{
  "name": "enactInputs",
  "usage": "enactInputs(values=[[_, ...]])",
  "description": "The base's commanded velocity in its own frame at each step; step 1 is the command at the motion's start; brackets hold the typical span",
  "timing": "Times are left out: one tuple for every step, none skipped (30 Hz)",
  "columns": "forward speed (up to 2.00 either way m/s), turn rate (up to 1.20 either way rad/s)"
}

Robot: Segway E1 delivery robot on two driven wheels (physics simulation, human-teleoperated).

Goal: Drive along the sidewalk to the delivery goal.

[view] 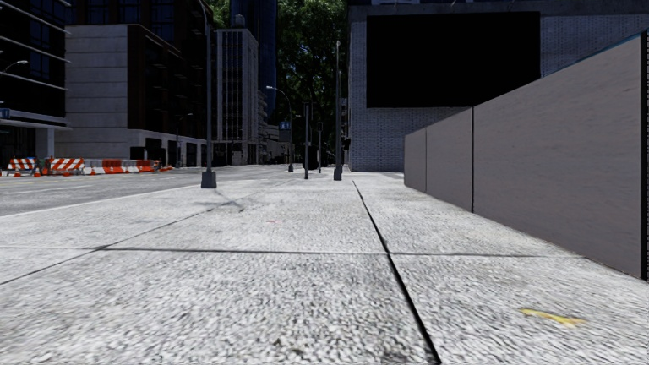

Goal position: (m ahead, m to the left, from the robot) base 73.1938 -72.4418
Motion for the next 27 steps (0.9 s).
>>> enactInputs(values=[[1.93,0.0],[1.93,0.0],[1.93,0.0],[1.93,0.0],[1.93,0.0],[1.93,0.0],[1.93,0.0],[1.94,0.0],[1.94,0.0],[1.96,0.0],[1.96,0.0],[2.0,0.0],[2.0,0.0],[2.0,0.0],[2.0,0.0],[2.0,0.0],[2.0,0.0],[2.0,0.0],[2.0,0.0],[2.0,0.0],[2.0,0.0],[2.0,0.0],[2.0,0.0],[2.0,0.0],[2.0,0.0],[2.0,0.0],[2.0,0.0]])
